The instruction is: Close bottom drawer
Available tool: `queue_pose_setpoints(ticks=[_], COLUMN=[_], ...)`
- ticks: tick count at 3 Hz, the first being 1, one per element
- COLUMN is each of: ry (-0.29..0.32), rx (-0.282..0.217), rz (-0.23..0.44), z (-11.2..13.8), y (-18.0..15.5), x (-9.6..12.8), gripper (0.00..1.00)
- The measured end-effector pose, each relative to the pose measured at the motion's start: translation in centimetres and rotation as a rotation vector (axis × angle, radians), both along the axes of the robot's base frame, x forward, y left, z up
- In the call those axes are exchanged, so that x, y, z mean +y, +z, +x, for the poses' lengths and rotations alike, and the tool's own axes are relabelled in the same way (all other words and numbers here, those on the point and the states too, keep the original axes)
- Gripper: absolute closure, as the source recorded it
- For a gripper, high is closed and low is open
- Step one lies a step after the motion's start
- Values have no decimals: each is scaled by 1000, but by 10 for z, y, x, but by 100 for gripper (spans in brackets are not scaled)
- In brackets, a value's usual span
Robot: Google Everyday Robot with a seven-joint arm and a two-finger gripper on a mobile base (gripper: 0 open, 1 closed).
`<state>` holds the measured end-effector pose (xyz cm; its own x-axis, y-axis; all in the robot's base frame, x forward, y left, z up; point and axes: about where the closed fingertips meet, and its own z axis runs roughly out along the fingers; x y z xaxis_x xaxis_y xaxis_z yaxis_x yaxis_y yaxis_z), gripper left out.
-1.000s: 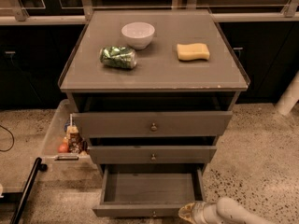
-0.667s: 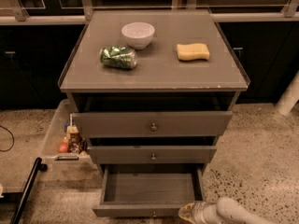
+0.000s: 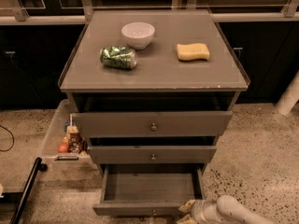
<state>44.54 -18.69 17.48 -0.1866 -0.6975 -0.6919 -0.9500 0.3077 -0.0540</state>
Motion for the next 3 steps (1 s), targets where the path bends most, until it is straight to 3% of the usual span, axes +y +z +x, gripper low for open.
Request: queue_pose_setpoints(ticks=[1, 3], ry=[3, 91], rx=[-10, -139], rz=[-1, -48], z=[3, 82], y=[1, 26], x=[1, 20], gripper=[15, 62])
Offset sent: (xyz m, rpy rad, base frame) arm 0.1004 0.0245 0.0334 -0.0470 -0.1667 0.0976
